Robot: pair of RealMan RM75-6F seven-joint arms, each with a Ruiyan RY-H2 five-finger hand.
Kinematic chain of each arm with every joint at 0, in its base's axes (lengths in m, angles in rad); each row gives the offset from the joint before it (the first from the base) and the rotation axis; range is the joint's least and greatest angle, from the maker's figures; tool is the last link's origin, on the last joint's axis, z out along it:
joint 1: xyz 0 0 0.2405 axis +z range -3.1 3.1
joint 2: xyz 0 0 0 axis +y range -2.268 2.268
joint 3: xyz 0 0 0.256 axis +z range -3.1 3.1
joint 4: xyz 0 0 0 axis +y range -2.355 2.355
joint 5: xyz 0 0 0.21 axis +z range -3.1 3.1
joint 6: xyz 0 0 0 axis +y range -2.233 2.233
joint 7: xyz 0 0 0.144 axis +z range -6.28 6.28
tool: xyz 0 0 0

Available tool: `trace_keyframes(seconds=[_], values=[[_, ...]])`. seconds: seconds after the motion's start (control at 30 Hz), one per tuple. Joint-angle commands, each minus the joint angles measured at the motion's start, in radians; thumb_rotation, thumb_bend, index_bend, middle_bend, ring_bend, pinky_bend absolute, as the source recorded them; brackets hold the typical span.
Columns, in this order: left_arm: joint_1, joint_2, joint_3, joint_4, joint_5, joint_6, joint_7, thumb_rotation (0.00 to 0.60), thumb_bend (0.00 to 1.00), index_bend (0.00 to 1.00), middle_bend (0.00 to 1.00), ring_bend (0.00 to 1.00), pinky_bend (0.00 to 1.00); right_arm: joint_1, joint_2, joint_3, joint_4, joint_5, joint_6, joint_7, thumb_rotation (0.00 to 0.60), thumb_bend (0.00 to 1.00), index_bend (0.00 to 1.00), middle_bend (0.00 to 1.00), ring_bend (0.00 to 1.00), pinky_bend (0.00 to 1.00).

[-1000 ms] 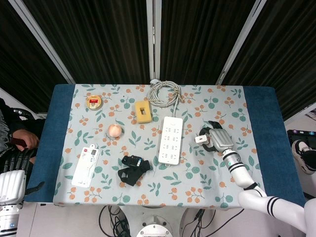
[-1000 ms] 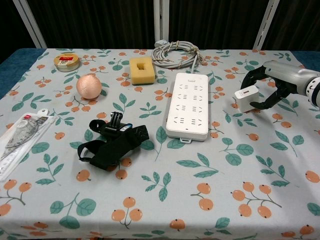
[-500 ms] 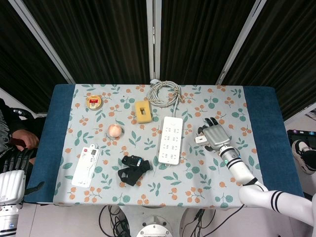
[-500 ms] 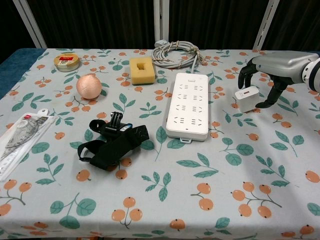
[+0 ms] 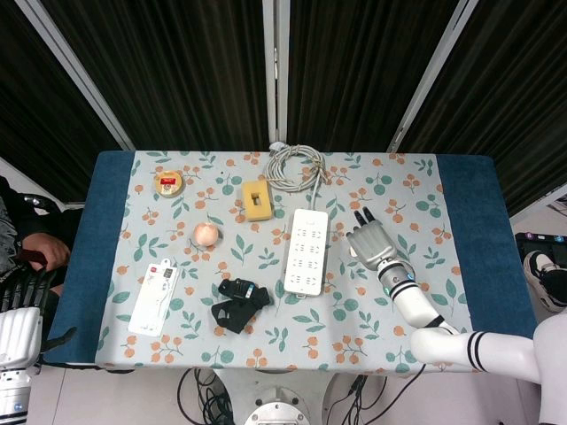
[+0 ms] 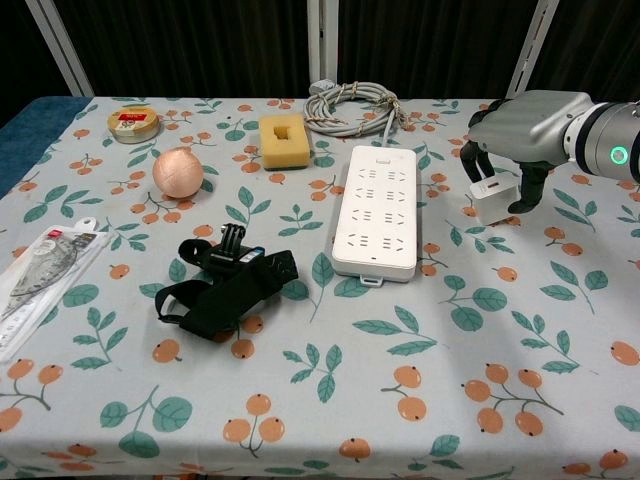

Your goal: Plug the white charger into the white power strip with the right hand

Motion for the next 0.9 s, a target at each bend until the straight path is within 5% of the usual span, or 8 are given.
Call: trace_keyframes(seconds=[0.03,0.37,0.57,0.9], values=[[0.000,-0.001,0.000,0.001,0.001,0.000,-0.001,0.600,0.00,0.09,0.03,0.00,0.00,0.006,-0.006,-0.007,0.005,0.007,0.005,-0.002,0.600,0.13,0.42,0.37,0.04,0.00],[0.004,-0.004,-0.002,0.004,-0.008,-0.002,-0.004,0.600,0.00,0.09,0.03,0.00,0.00,0.015,-0.027,-0.016,0.033,0.004,0.010,0.023,0.600,0.23,0.45,0.41,0.06,0.00],[0.007,-0.006,0.000,0.007,-0.009,-0.002,-0.008,0.600,0.00,0.09,0.03,0.00,0.00,0.006,-0.038,-0.012,0.050,-0.015,0.022,0.065,0.600,0.35,0.59,0.53,0.19,0.00],[0.008,0.001,0.000,-0.001,0.003,0.006,-0.006,0.600,0.00,0.09,0.03,0.00,0.00,-0.101,0.055,0.081,-0.101,-0.132,0.148,0.349,0.600,0.45,0.73,0.65,0.33,0.00]])
